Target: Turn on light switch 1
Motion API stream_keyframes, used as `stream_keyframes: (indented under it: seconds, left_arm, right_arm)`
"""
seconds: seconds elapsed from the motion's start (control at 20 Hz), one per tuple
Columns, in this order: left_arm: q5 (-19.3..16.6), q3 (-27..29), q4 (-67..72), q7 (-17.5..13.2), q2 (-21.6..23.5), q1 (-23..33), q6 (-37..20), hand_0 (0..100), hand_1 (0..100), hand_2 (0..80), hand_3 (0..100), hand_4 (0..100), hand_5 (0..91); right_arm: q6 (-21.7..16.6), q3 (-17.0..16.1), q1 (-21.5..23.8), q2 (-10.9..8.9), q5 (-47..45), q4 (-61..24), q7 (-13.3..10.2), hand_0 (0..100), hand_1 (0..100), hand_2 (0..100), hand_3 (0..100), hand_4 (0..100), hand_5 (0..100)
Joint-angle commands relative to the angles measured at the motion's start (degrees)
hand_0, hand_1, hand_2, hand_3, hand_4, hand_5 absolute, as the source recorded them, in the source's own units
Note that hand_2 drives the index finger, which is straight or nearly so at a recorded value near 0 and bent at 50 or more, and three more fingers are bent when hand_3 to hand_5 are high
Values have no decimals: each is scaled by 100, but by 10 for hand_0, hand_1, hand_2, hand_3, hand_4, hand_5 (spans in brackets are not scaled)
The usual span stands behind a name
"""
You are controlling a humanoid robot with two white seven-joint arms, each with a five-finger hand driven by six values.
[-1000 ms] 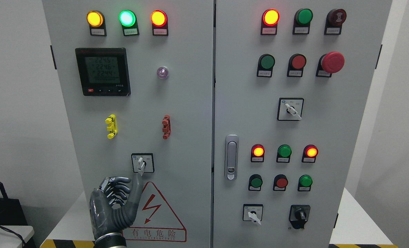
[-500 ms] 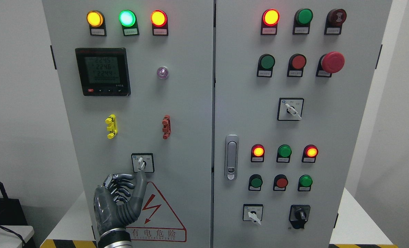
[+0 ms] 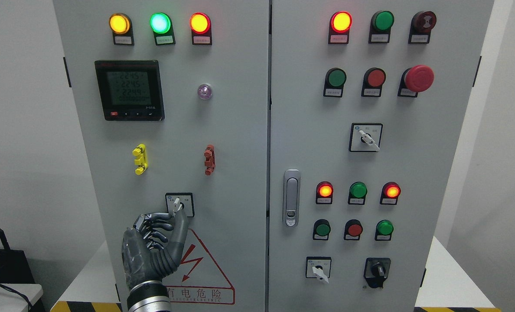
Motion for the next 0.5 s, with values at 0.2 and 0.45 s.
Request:
stream_keyframes:
  seconds: [0.2,0.45]
  left_arm:
    - [11,-32,19,-29,-24,-123,98,223,572,506,707,821,814]
    - [11,-41,11,-38,-24,-132,283,225,553,514,711,822,814]
  right_arm:
    - [-1,0,0,0,-97,0,-5,120,389,0,0,0,0]
    - [8,0,0,0,-97,0,4,120,389,0,0,0,0]
